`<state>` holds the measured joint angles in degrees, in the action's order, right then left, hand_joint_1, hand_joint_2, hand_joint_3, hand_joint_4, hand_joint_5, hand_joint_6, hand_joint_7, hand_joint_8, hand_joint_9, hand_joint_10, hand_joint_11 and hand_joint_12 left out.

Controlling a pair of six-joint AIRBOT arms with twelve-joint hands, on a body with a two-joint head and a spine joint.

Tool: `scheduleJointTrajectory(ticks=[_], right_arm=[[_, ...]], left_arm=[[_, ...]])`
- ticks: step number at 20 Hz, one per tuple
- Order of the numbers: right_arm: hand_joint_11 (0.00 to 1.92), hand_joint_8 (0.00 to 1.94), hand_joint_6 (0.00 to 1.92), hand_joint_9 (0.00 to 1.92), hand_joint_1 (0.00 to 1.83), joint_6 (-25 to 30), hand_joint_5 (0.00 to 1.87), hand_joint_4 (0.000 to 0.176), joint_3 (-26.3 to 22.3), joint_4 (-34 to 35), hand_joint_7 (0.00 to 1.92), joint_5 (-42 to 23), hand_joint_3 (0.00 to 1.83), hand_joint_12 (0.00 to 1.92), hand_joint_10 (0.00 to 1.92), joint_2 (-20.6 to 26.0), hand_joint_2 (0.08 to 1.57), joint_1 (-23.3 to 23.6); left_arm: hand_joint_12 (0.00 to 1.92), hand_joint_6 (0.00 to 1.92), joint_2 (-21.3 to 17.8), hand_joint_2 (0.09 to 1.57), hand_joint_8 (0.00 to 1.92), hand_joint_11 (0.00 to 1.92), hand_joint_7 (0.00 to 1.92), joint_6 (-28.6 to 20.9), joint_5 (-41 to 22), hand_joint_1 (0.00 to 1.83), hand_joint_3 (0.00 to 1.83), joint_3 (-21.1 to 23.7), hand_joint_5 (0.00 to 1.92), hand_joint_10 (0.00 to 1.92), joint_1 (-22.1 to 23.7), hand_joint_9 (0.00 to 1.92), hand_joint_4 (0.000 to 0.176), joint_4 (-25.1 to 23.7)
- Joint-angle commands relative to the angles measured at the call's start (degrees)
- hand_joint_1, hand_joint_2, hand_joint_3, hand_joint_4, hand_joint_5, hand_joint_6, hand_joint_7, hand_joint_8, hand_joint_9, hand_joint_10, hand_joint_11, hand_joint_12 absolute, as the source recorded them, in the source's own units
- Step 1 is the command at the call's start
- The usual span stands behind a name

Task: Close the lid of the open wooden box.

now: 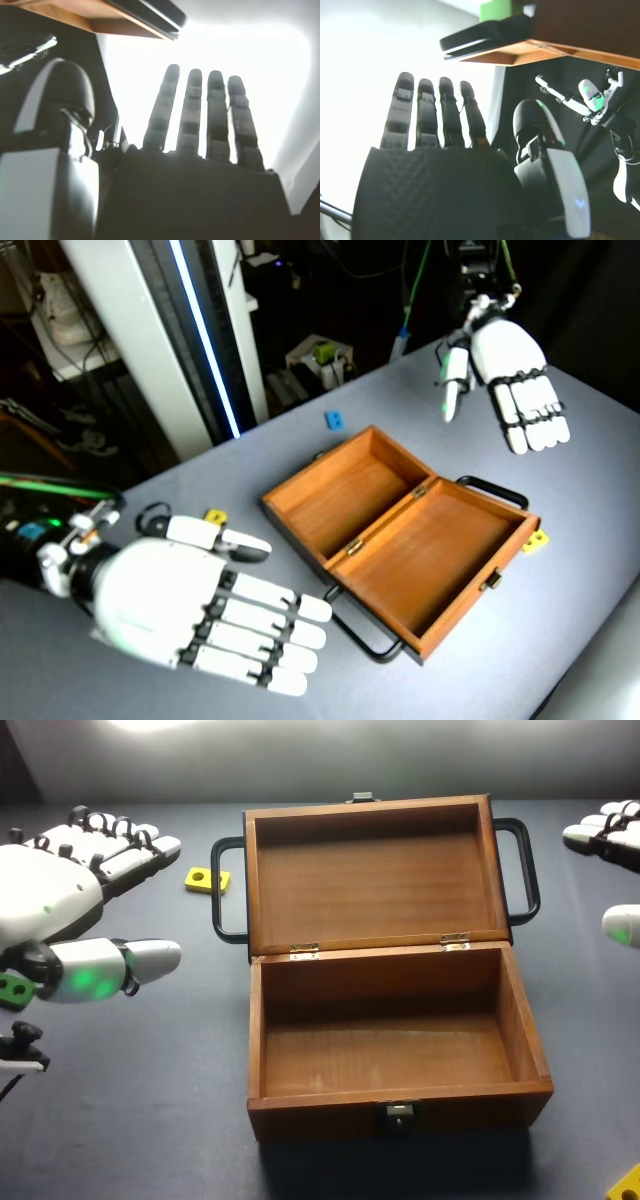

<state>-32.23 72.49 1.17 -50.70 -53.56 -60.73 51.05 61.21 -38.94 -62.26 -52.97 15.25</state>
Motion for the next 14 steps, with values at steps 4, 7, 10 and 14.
scheduleJointTrajectory(ticks=[4, 7, 10, 14], right_arm=[[0.00, 0.00, 0.00, 0.00, 0.00, 0.21, 0.13, 0.000, 3.63, -0.28, 0.08, 1.18, 0.00, 0.01, 0.00, -2.38, 1.34, 4.19], [0.02, 0.01, 0.00, 0.00, 0.00, 0.21, 0.12, 0.000, 6.06, -0.26, 0.07, 4.66, 0.00, 0.01, 0.00, -3.92, 1.33, 5.68], [0.03, 0.00, 0.00, 0.00, 0.00, 0.21, 0.11, 0.000, 8.18, -0.52, 0.07, 7.93, 0.00, 0.01, 0.00, -5.33, 1.30, 6.91], [0.04, 0.00, 0.00, 0.00, 0.00, 0.20, 0.14, 0.000, 10.17, -1.76, 0.10, 11.32, 0.00, 0.01, 0.00, -6.78, 1.27, 8.63]], left_arm=[[0.00, 0.02, 2.43, 1.33, 0.00, 0.00, 0.00, 1.48, 1.47, 0.00, 0.00, -3.53, 0.05, 0.00, 1.82, 0.00, 0.000, 2.08], [0.00, 0.00, 3.85, 1.31, 0.00, 0.00, 0.00, 5.54, 4.98, 0.00, 0.00, -5.07, 0.00, 0.00, 3.25, 0.00, 0.000, 4.31], [0.00, 0.00, 5.75, 1.27, 0.00, 0.00, 0.00, 8.11, 8.19, 0.00, 0.00, -7.34, 0.01, 0.00, 4.72, 0.00, 0.000, 6.41], [0.00, 0.00, 7.34, 1.36, 0.00, 0.00, 0.01, 10.52, 10.77, 0.00, 0.01, -8.91, 0.00, 0.01, 5.66, 0.01, 0.000, 7.98]])
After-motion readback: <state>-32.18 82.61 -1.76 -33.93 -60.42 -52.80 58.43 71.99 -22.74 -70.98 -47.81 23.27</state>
